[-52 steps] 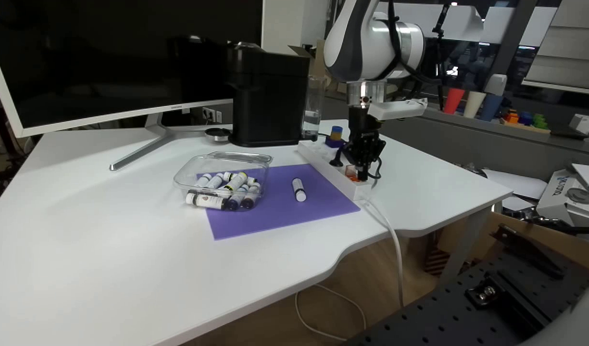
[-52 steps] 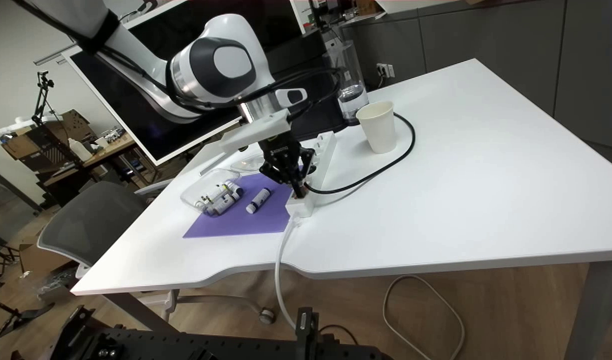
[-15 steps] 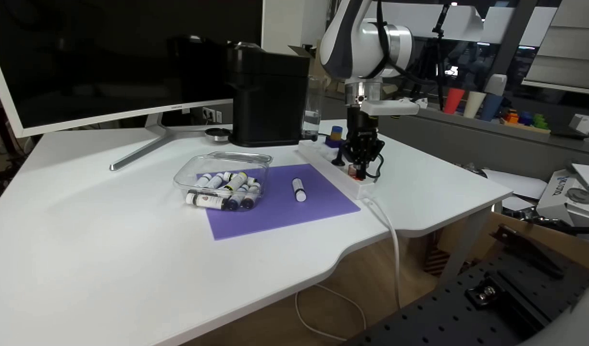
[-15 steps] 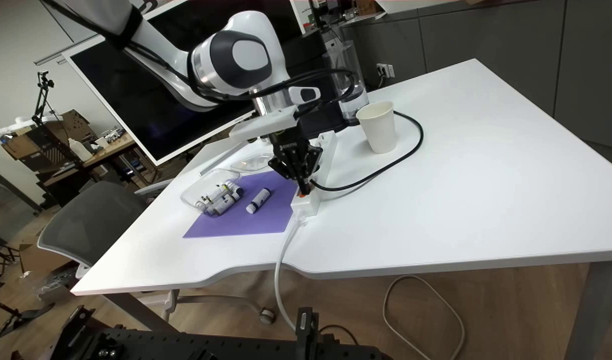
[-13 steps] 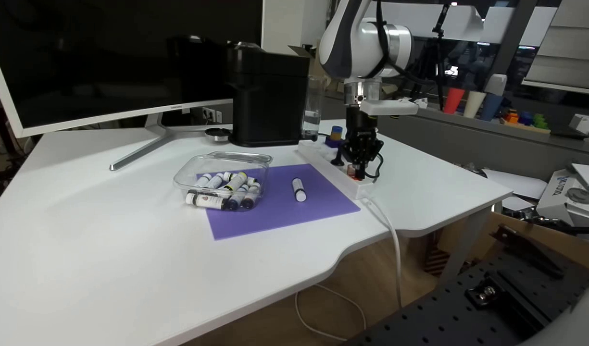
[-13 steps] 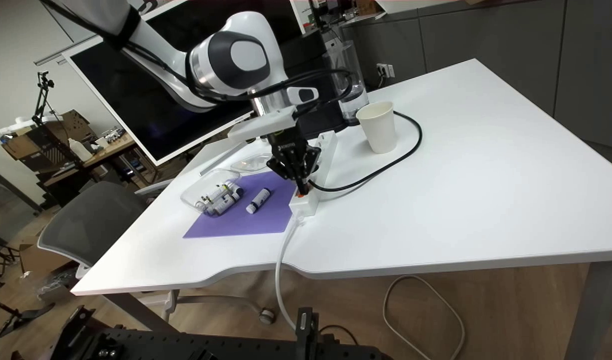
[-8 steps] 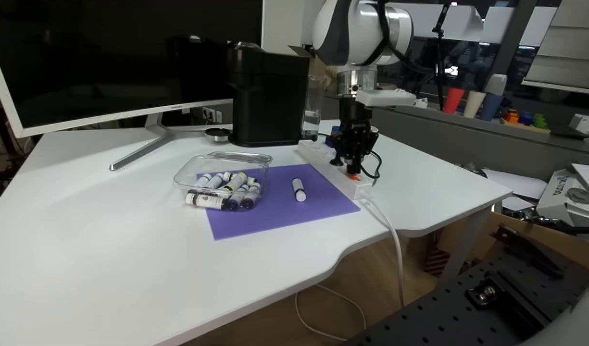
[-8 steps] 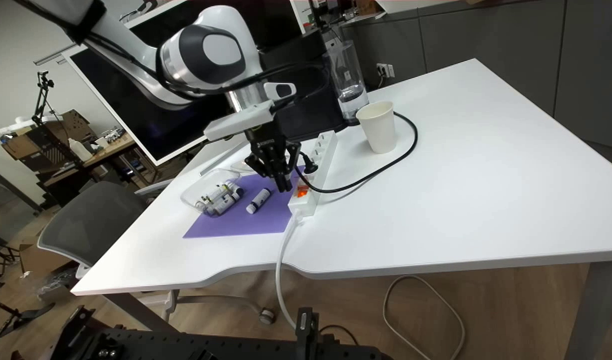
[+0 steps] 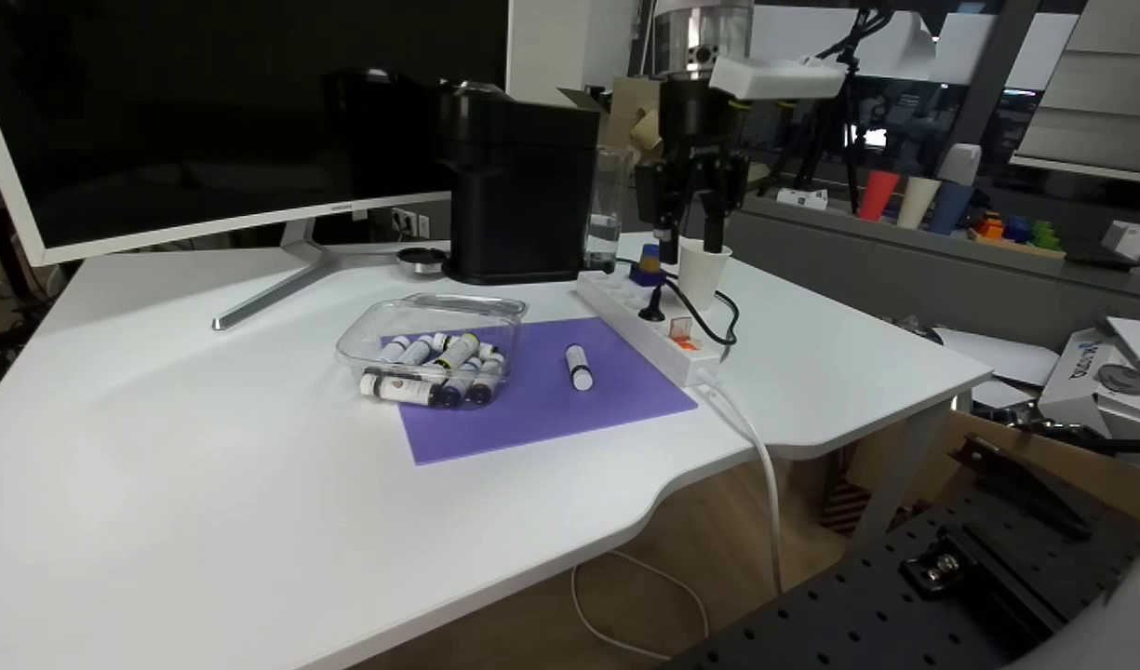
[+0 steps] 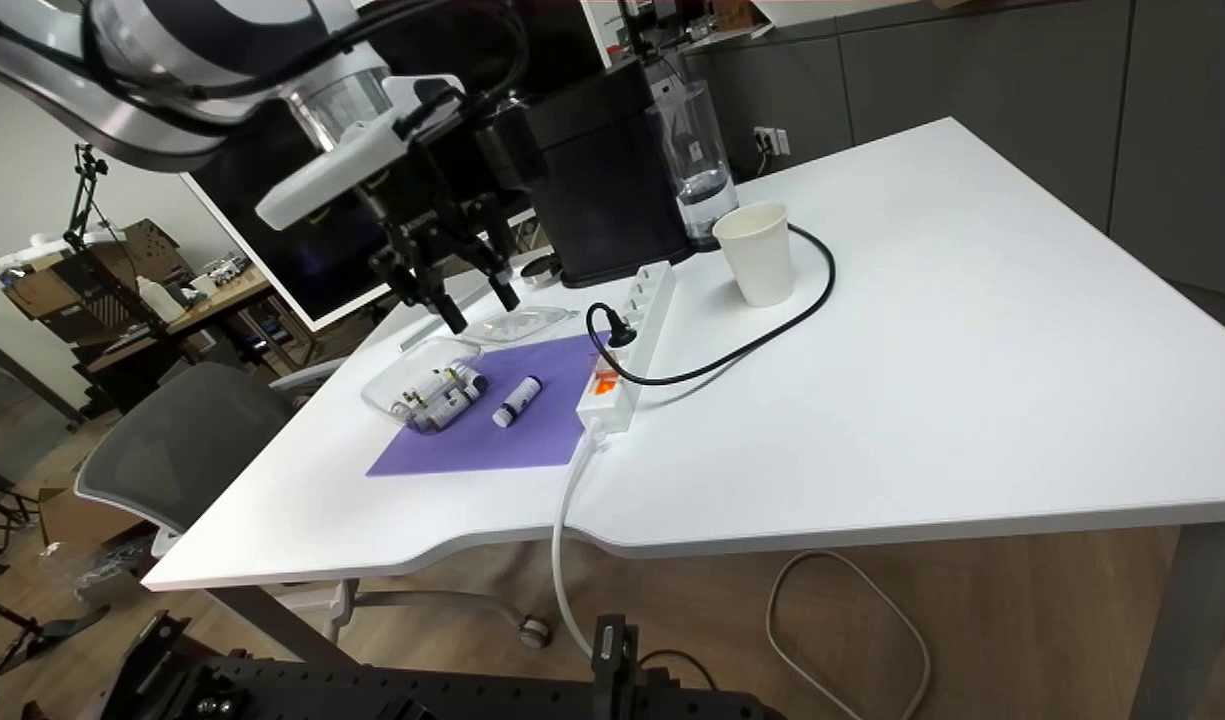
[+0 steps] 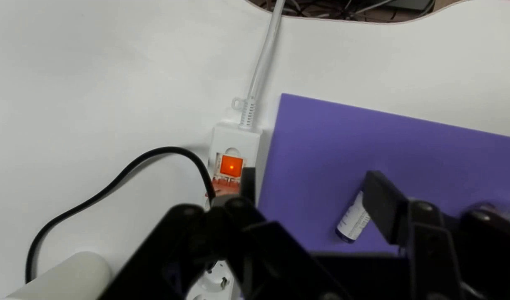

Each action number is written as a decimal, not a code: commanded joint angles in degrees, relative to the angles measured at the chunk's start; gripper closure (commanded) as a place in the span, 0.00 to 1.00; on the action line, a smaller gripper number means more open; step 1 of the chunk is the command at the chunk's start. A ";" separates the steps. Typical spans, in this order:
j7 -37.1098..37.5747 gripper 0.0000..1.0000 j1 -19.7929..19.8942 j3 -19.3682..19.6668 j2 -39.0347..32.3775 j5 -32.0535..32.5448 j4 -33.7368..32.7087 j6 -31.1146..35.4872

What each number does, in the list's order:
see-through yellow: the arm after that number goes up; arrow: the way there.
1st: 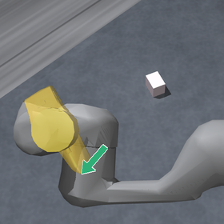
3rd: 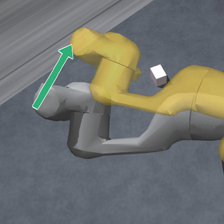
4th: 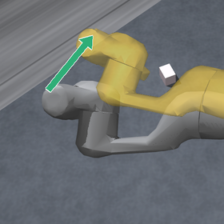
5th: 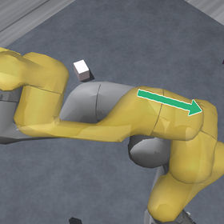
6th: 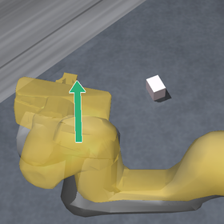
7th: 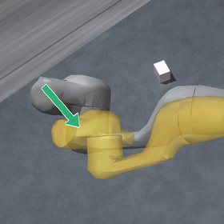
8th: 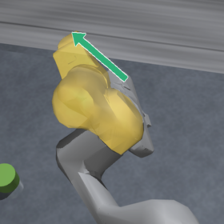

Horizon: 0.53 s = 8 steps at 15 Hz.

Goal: Turn on the extension cable

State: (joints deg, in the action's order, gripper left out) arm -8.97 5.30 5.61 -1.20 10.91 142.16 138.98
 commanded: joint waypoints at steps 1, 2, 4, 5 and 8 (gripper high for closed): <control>8.19 0.02 -0.54 -1.01 12.93 6.12 7.07 -1.11; 9.82 0.00 -0.31 -1.75 15.72 7.41 8.27 -1.23; 12.41 0.00 0.31 -3.32 20.80 9.01 10.20 -1.80; 12.84 0.00 0.47 -3.86 22.83 8.80 10.93 -2.21; 11.24 0.00 0.37 -3.72 27.05 5.23 11.89 -5.41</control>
State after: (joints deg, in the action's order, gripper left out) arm 1.24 5.21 2.04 20.64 17.86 151.89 136.41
